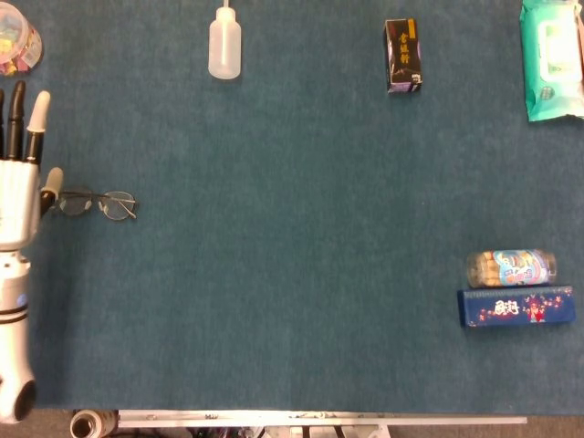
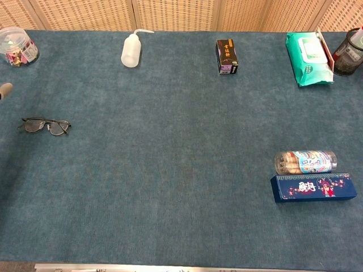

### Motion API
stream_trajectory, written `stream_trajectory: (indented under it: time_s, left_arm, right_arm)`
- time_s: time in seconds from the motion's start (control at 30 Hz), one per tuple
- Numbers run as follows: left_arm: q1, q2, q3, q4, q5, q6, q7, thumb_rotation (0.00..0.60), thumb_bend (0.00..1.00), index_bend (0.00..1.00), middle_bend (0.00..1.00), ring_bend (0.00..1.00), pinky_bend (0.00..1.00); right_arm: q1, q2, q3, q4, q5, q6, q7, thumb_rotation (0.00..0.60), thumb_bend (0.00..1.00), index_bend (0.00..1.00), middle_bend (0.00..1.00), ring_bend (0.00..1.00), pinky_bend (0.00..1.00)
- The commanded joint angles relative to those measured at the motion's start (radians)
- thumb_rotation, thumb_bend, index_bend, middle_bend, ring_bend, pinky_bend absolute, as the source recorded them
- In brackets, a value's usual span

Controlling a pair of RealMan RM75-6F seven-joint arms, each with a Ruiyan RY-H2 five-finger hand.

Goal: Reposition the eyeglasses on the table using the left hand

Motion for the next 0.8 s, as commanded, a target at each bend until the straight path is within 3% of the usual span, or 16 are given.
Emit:
stream_trajectory:
  time_s: [0.03, 0.17, 0.27, 0.4, 0.57, 0.8]
  left_arm:
    - [0.023, 0.134, 0.054, -0.109, 0.108, 0.068, -0.094, 0.600, 0.19, 0.08, 0.00, 0.03, 0.22]
    - [0.054, 0.246, 0.092, -0.235, 0.151, 0.092, -0.102, 0.600, 0.18, 0.08, 0.00, 0.04, 0.22]
    - [0.084, 0.353, 0.140, -0.373, 0.153, 0.052, -0.072, 0.600, 0.18, 0.08, 0.02, 0.05, 0.22]
    - [0.115, 0.454, 0.189, -0.508, 0.157, 0.016, -0.058, 0.600, 0.18, 0.18, 0.14, 0.11, 0.22]
    - [0.142, 0.467, 0.194, -0.527, 0.156, 0.029, -0.064, 0.600, 0.18, 0.20, 0.16, 0.13, 0.22]
    - [0.177, 0.435, 0.141, -0.483, 0.105, 0.068, -0.111, 0.600, 0.18, 0.20, 0.16, 0.13, 0.22]
  right_arm:
    - [0.003, -0.001, -0.001, -0.001, 0.000, -0.006, -0.007, 0.600, 0.31, 0.60, 0.57, 0.51, 0.52]
    - [0.007, -0.005, -0.001, -0.003, 0.002, -0.015, -0.022, 0.600, 0.31, 0.60, 0.57, 0.51, 0.52]
    - [0.011, -0.007, -0.001, -0.007, 0.004, -0.025, -0.039, 0.600, 0.31, 0.60, 0.57, 0.51, 0.52]
    - [0.016, -0.009, -0.002, -0.014, 0.005, -0.037, -0.057, 0.600, 0.31, 0.60, 0.57, 0.51, 0.52]
    - [0.019, -0.011, -0.004, -0.017, 0.007, -0.046, -0.071, 0.600, 0.31, 0.60, 0.57, 0.51, 0.52]
    - [0.024, -0.014, 0.002, -0.016, 0.019, -0.055, -0.076, 0.600, 0.31, 0.60, 0.57, 0.51, 0.52]
